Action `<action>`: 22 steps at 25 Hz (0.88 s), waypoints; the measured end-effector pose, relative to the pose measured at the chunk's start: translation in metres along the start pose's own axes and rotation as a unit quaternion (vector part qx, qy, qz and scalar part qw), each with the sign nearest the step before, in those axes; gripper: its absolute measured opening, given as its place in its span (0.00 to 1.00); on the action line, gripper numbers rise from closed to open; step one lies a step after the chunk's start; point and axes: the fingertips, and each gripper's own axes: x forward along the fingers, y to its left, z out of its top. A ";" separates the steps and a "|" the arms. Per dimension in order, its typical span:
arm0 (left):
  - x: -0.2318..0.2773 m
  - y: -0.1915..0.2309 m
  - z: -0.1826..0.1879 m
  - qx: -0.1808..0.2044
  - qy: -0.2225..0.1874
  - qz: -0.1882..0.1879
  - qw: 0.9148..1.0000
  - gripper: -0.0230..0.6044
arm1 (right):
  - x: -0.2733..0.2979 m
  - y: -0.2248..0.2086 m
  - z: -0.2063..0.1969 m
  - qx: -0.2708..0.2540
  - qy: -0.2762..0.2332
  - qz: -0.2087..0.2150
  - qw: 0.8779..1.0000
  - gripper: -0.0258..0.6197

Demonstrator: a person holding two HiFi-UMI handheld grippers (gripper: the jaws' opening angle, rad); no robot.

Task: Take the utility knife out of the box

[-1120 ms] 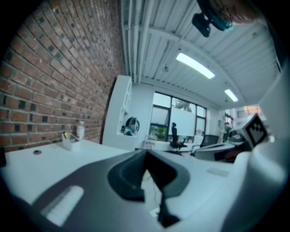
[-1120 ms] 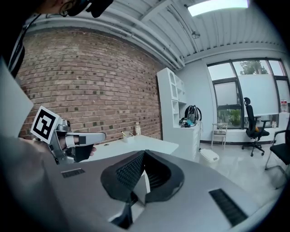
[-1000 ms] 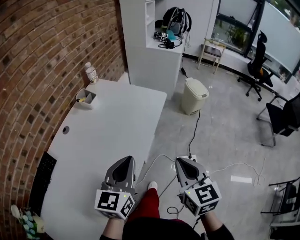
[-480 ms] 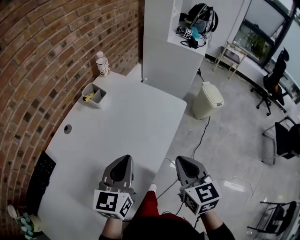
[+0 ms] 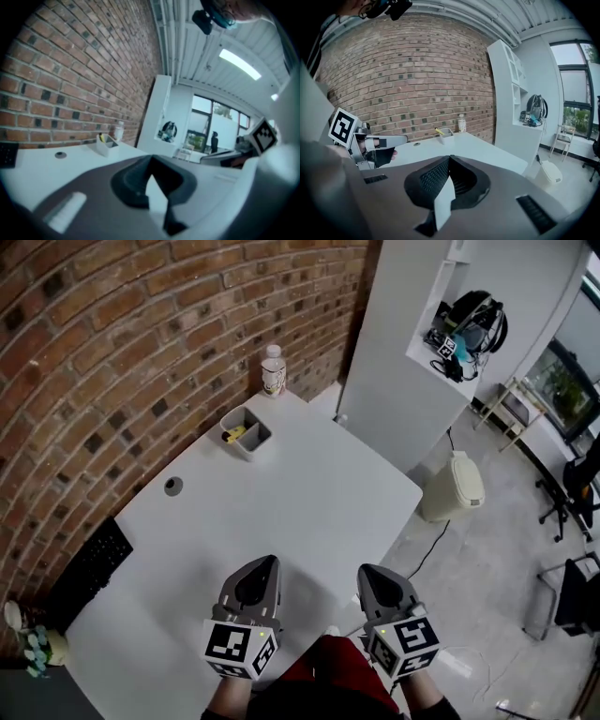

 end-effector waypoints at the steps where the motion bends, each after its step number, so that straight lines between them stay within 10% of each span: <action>1: -0.001 0.006 0.002 -0.004 -0.003 0.010 1.000 0.04 | 0.006 0.003 0.002 -0.005 0.001 0.010 1.000 0.05; 22: 0.057 0.073 0.032 -0.026 -0.023 0.207 0.978 0.08 | 0.140 -0.027 0.048 -0.062 0.024 0.193 0.979 0.05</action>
